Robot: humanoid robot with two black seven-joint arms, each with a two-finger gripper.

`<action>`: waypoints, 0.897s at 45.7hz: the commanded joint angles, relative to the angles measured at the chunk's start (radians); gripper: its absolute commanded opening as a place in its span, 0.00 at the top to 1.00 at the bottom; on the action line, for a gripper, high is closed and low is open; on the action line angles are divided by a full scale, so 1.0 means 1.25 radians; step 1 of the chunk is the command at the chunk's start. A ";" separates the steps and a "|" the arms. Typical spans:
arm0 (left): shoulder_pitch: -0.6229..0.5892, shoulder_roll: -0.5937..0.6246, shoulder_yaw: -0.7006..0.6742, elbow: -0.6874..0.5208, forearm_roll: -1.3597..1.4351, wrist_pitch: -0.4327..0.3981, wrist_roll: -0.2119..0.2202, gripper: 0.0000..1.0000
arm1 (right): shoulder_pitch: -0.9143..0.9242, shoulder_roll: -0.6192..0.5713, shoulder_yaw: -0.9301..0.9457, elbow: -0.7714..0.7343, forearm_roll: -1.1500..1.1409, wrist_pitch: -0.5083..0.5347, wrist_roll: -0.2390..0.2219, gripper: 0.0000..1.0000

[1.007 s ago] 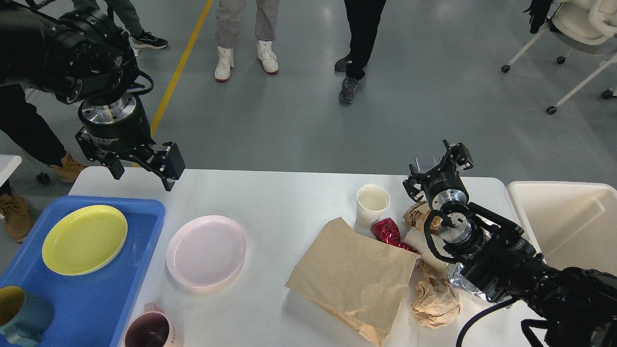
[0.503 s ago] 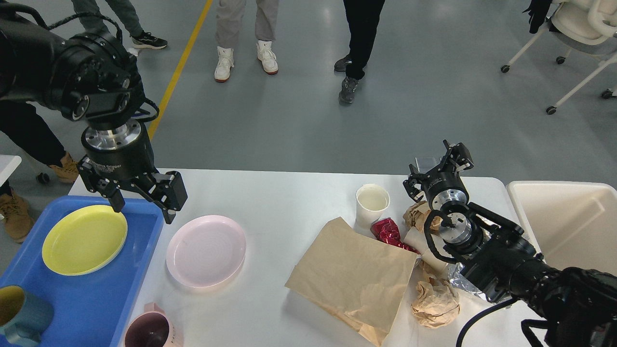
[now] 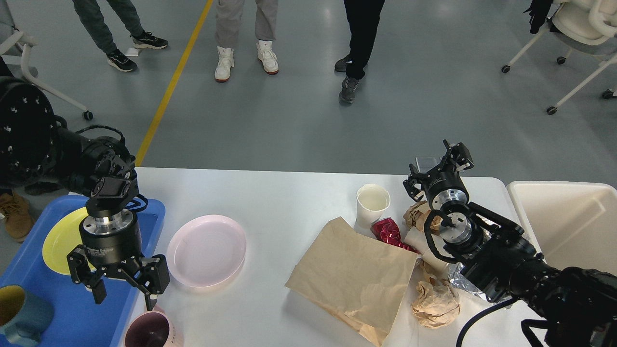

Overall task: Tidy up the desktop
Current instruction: 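Lower the left gripper onto the pink mug and grasp it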

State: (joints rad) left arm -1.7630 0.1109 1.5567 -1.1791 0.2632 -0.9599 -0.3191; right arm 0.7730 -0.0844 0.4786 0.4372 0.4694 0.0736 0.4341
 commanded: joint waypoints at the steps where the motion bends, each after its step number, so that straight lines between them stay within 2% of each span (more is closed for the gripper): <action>1: 0.048 0.001 0.019 0.001 0.002 0.000 0.000 0.07 | 0.000 0.000 0.000 0.000 0.000 0.000 0.000 0.00; 12: 0.105 -0.005 0.019 0.023 -0.002 0.000 0.000 0.07 | 0.000 0.000 0.000 0.000 0.000 0.000 0.000 0.00; 25: 0.159 -0.015 0.014 0.106 -0.007 0.000 0.000 0.07 | 0.000 0.000 0.000 0.000 0.000 0.000 0.000 0.00; 41: 0.215 -0.032 0.011 0.154 -0.007 0.000 0.001 0.07 | 0.000 0.000 0.000 0.000 0.000 0.000 0.000 0.00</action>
State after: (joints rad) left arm -1.5210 0.0841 1.5709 -1.0086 0.2547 -0.9599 -0.3191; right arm 0.7730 -0.0844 0.4786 0.4372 0.4694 0.0736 0.4341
